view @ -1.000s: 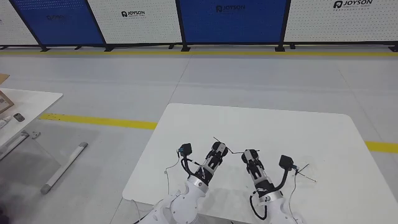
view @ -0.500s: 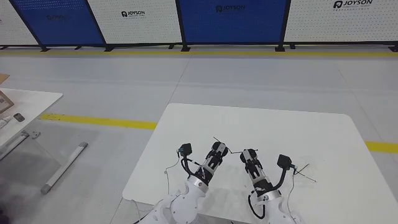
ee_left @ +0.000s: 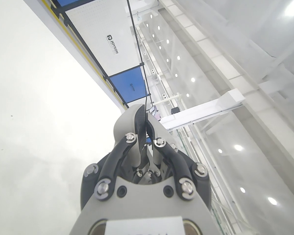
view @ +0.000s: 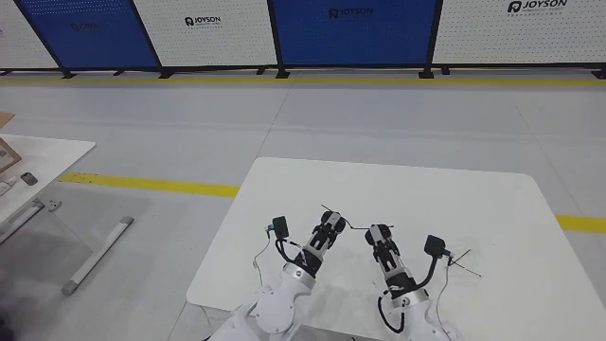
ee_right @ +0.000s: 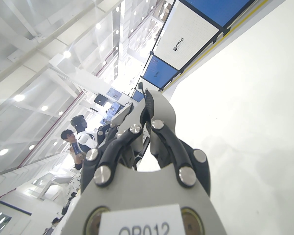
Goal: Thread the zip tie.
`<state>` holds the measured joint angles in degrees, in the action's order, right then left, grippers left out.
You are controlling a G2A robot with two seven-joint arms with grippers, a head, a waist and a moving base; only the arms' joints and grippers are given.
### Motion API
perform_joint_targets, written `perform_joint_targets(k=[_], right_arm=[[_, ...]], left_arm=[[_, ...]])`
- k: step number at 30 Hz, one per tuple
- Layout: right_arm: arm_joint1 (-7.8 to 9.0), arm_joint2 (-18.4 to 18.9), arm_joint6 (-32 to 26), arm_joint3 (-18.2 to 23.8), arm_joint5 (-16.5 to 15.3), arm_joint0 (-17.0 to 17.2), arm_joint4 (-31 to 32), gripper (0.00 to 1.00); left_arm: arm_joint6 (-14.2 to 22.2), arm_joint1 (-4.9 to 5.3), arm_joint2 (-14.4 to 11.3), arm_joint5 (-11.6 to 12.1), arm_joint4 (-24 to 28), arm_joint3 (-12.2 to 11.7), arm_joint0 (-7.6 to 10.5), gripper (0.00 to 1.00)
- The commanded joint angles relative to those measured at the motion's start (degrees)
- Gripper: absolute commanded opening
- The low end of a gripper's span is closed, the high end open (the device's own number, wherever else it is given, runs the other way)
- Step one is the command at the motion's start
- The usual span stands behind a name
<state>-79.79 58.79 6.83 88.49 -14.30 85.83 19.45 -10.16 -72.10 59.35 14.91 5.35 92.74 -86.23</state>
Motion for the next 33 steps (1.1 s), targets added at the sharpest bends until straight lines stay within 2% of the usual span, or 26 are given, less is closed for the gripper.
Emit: perform_joint_targets(k=[1,9,16,27,33], right_arm=[[-0.03,-0.1,-0.3,-0.1,-0.6,0.0,-0.1,0.0],[-0.33,0.1,1.0,-0.4,0.2,-0.1,-0.5,0.0],[-0.43,0.3,1.4,-0.2,0.0,0.3,0.1,0.0],[-0.57,0.5,1.9,0.1,0.4,0.5,1.7,0.0],[-0.55,0.9,0.1,-0.3,0.2,0.2,1.3,0.0]], left_arm=[[0.8,0.01,-0.1,-0.5,-0.4,0.0,-0.02,0.0],[-2.1,-0.23,-0.5,0.5,-6.1,0.2,-0.55,0.0],[-3.1,-0.51,-0.7,0.7,-7.8,-0.4,-0.5,0.0],[-5.9,-0.95,-1.3,-0.4,-13.0,-0.7,-0.49,0.0],[-6.6,-1.23,-2.0,-0.5,-15.2,-1.1,-0.54,0.0]])
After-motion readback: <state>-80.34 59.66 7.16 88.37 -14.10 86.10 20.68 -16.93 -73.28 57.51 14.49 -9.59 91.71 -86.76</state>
